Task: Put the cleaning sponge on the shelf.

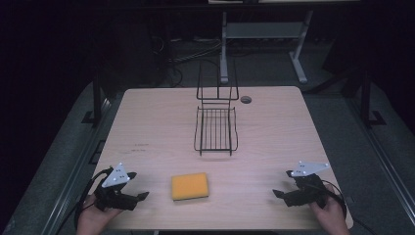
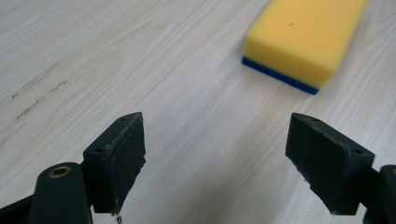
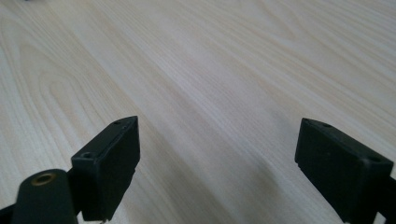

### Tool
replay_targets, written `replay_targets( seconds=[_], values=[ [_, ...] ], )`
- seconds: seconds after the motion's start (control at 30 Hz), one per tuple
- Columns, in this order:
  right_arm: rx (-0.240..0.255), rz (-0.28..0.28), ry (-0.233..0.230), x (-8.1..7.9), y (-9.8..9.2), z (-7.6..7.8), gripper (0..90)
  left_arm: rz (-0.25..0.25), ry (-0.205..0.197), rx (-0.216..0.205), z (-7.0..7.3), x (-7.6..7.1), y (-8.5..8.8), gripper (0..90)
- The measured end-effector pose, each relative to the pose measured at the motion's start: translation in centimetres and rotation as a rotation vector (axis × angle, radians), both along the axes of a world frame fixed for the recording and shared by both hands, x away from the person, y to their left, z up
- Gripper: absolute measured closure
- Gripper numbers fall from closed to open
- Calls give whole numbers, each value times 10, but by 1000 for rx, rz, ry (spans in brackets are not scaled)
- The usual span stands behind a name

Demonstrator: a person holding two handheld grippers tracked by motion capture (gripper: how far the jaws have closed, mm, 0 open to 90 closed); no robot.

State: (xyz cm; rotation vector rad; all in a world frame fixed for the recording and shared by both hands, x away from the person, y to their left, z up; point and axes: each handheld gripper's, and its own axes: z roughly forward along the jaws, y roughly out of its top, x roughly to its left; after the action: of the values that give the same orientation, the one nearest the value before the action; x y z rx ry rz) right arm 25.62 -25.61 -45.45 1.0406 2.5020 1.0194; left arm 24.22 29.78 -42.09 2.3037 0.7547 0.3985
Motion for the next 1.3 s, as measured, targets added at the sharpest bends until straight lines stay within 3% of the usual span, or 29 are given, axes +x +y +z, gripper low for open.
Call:
replay_targets(
  seconds=[0.13, 0.37, 0.73, 1.3],
  values=[
    [18, -3, -9, -1, -2, 3, 137, -27, 12, -10, 3, 0, -4, 192],
    [14, -8, 3, 2, -3, 3, 137, -118, 28, 38, 14, 4, -16, 185],
    [17, 22, 8, 0, -1, 4, 137, -195, 35, 76, 25, 15, -39, 182],
    [34, 24, -4, -2, -4, 8, 137, -285, 71, 132, 29, 27, -71, 180]
  ],
)
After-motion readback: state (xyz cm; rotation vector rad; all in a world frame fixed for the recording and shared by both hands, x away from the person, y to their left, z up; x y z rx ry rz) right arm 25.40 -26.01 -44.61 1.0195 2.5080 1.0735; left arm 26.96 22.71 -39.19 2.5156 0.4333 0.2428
